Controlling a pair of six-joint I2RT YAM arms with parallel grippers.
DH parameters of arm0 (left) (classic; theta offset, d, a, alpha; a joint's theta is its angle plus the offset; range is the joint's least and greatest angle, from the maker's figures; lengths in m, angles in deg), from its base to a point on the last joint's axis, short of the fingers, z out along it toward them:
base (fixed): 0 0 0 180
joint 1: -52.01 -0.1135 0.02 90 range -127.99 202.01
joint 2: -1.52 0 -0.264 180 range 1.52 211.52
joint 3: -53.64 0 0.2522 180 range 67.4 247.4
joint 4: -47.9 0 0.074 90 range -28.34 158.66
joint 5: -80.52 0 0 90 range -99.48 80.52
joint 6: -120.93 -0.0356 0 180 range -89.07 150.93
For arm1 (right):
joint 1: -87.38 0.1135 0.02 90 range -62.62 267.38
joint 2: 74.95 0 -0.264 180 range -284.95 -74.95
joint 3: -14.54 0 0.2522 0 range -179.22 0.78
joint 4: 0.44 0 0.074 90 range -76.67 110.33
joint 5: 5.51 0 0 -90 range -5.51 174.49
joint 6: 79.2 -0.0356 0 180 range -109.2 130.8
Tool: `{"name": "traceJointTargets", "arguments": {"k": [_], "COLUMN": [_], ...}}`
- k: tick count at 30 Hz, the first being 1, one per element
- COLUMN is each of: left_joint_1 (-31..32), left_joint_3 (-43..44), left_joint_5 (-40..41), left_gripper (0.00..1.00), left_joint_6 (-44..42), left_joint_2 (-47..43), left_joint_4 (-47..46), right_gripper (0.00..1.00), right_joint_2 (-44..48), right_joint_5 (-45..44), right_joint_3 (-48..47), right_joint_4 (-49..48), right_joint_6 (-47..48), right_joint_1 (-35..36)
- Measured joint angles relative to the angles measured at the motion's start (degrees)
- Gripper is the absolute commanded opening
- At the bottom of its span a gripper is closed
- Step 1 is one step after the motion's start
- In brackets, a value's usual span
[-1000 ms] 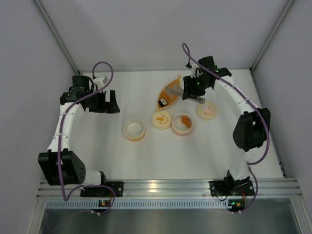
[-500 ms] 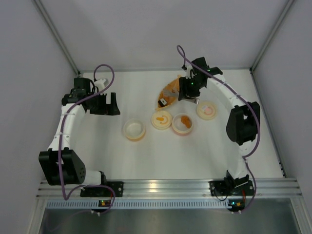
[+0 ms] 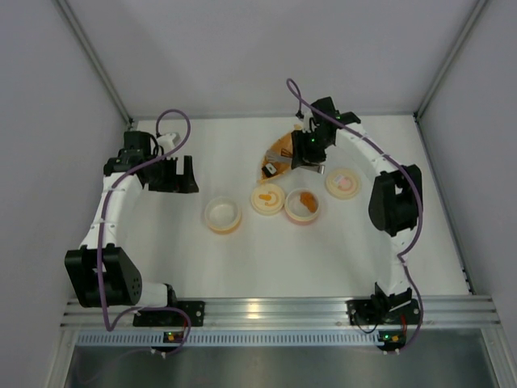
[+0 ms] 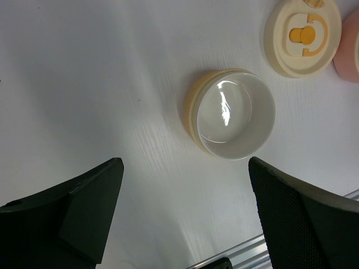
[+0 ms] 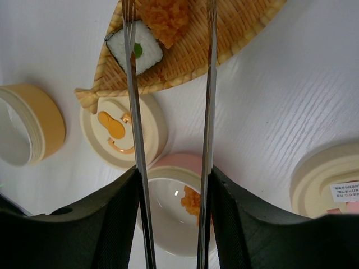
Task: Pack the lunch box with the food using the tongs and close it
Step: Pick up the fake food from the plate.
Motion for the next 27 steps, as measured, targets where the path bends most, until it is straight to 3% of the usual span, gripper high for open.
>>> {"name": "traceJointTargets", "arguments": {"k": [11, 27], "left_joint_1": [0.0, 0.0], "left_joint_3": [0.0, 0.0], "left_joint_5": [0.2, 0.4], "left_gripper": [0.98, 0.98], "left_joint_6": [-0.1, -0.1], "left_joint_2": [0.0, 0.0], "left_joint_4": [-0.2, -0.4], "right_gripper": [0.42, 0.0], "right_joint_2": [-1.3, -2.5], "right_joint_5": [-0.4, 0.0], "right_joint_3": [-0.8, -2.9], "right_joint_4": [0.1, 1.0], "right_joint_6": [0.0, 0.6], "right_joint_1": [0.1, 0.0]}}
